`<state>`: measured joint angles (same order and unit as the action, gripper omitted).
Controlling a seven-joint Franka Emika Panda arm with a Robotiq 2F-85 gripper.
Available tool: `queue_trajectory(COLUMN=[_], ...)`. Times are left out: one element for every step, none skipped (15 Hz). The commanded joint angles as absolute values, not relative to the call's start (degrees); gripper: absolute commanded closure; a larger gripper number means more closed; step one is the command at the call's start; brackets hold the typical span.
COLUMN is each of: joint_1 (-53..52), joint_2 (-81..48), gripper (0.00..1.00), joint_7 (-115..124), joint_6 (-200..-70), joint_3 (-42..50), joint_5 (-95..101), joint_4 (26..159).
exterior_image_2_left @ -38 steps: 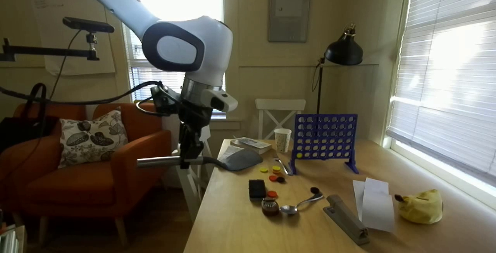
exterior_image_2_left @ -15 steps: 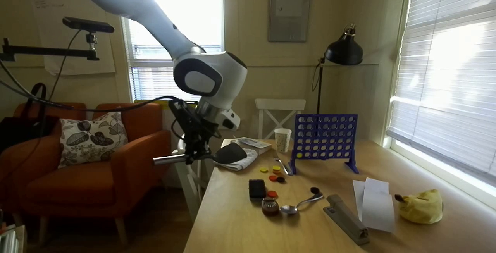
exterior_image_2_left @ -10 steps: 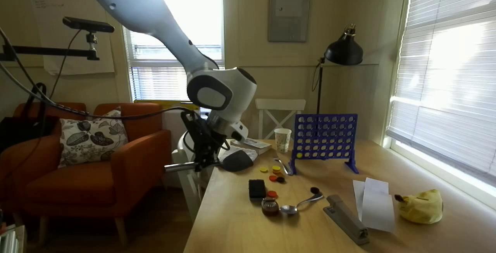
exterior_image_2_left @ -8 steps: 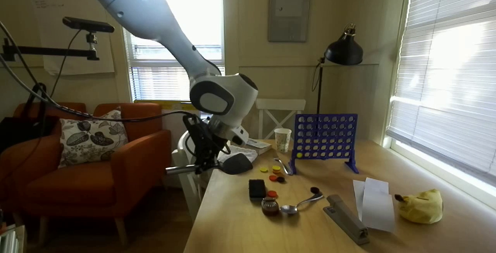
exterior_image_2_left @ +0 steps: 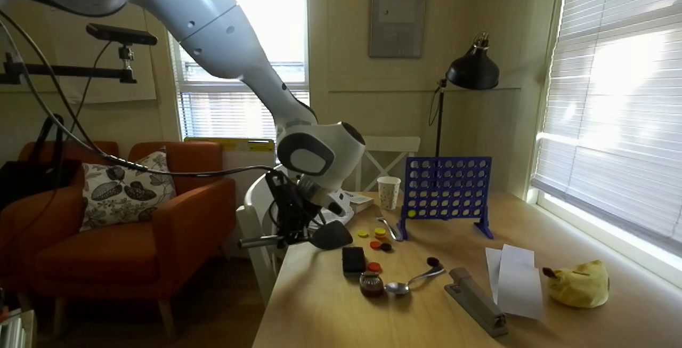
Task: Put the black object on the paper towel using the spatula
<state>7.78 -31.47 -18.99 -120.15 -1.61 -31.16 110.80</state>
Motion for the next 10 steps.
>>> queue_trajectory(joint_1=[9.1, 9.1, 9.2, 9.3, 9.5, 9.6, 9.8, 9.9, 10.0, 10.2], joint_2=[-34.5, -34.8, -35.1, -35.2, -35.3, -35.2, -35.3, -35.4, -35.4, -35.4], gripper=[0.94, 0.94, 0.94, 0.94, 0.94, 0.94, 0.94, 0.94, 0.94, 0.94], joint_7=[-15.4, -14.4, -13.5, -12.6, -11.5, -10.1, -9.1, -7.8, -6.8, -5.8], joint_6=[-117.4, -116.9, -116.8, -116.2, -115.3, -114.6, -113.4, -112.7, -112.0, -111.1], joint_3=[-2.2, -2.0, -1.9, -1.8, -1.7, -1.6, -1.5, -1.3, -1.2, -1.1], joint_5=[-30.7, -30.4, -30.3, -30.2, -30.6, -30.6, -30.8, -30.9, -31.1, -31.2], joint_4=[105.9, 105.2, 104.8, 104.5, 104.3, 104.3, 104.2, 104.1, 104.0, 103.8])
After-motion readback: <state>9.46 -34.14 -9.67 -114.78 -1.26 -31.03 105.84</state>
